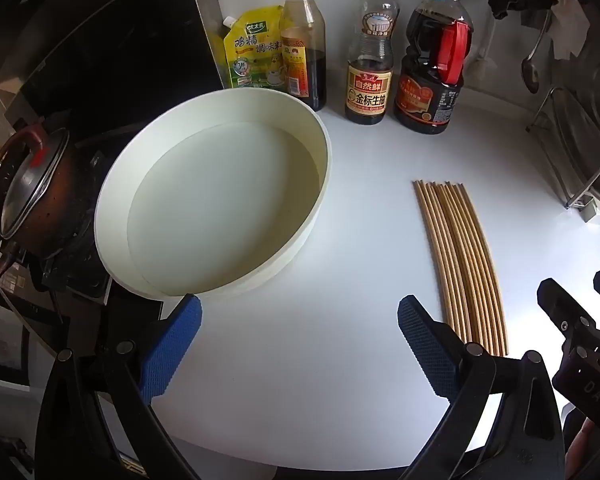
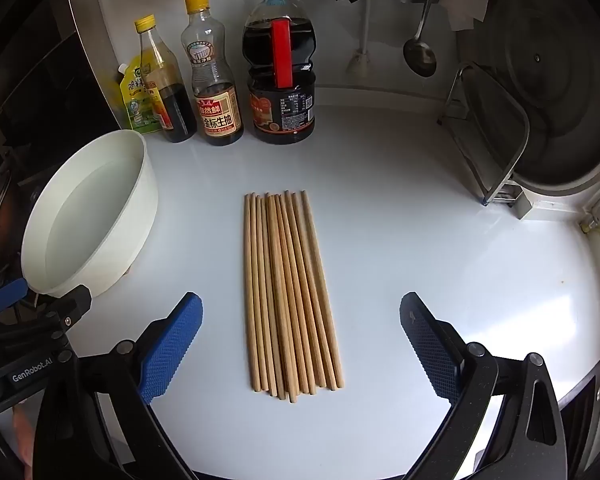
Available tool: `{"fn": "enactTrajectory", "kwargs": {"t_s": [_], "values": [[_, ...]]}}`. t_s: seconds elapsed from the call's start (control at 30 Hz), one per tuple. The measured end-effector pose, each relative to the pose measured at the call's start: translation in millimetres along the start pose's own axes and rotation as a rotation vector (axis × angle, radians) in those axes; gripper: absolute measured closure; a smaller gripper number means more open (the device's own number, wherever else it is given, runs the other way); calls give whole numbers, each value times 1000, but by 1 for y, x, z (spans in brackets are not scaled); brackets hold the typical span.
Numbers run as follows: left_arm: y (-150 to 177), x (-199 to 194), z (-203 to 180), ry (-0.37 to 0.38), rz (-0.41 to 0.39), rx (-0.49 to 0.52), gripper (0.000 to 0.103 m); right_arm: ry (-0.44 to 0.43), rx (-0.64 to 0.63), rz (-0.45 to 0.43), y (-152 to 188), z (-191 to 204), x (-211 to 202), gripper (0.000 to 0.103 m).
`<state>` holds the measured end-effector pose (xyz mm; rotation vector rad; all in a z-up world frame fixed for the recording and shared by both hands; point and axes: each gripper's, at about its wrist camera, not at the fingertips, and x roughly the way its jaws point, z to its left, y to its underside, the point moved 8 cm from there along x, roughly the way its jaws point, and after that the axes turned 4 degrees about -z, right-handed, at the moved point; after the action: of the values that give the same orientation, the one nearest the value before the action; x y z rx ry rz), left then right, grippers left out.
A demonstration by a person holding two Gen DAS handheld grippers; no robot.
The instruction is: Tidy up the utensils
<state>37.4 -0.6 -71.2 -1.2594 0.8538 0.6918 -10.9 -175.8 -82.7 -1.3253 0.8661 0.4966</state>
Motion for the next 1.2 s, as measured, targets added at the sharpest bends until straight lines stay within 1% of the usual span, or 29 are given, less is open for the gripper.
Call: {"fn": "enactTrajectory", "kwargs": {"t_s": [0.03, 0.6, 0.63, 0.67, 0.8, 0.83, 1.2], "values": [[0, 0, 0, 8, -2, -6, 6, 4, -3, -3, 0, 0, 0, 8], [-7, 1, 10, 1, -9, -8, 6, 4, -2, -11, -1, 0, -1, 8], [-7, 1, 11, 1, -10, -8, 6, 4, -2, -10, -1, 0, -1, 8], [1, -2, 7, 0, -11, -9, 6, 3, -1, -11, 0, 0, 0, 8], [0, -2, 7, -3, -9, -6, 6, 4, -1, -12, 4, 0, 3, 8], [0, -2, 7, -3, -8, -6, 6, 4, -1, -10, 0, 1, -2, 8], [-1, -3, 9, -2, -12, -2, 6, 4, -1, -14, -1, 0, -2, 8]]}}
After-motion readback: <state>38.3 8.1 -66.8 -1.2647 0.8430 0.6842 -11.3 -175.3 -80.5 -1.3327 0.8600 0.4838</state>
